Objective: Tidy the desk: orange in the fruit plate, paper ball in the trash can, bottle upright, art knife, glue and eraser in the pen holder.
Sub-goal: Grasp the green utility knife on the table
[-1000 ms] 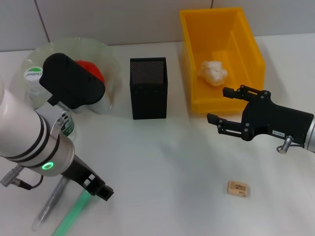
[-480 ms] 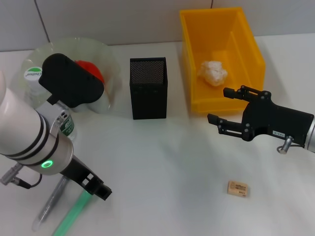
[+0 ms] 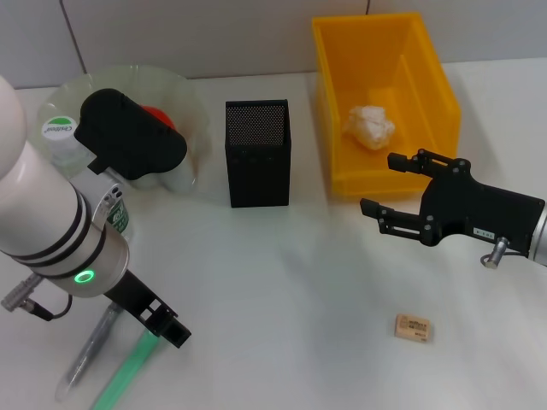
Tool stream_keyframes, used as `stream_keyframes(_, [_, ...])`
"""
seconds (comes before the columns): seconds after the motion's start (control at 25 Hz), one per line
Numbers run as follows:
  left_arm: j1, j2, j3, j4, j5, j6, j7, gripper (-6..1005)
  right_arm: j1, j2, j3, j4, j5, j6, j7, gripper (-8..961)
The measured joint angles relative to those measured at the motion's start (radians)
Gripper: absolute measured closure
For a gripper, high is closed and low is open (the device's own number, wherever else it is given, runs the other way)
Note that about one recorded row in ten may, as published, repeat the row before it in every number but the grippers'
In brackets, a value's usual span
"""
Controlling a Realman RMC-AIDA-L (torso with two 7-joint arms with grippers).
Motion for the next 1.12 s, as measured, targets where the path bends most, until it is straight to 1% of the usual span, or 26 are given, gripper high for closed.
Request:
stream_keyframes(0.24, [-0.004, 0.000, -0.014, -0.003, -0.015, 0.005, -0.001, 193, -0.003, 0.000, 0.000, 0.001, 0.000, 0.001, 0.000, 184])
stream_keyframes(0.52, [-0.017, 0.000, -0.016, -0.035, -0.036, 0.009, -0.001, 194, -0.001, 0.000, 0.000, 0.002, 0.001, 0.001, 0.000, 184])
stream_keyframes(1.12, [-0.036, 0.000, -0.022, -0.071, -0.040, 0.000, -0.001, 195, 0.002, 0.000, 0.000, 0.013, 0.002, 0.001, -0.007, 184])
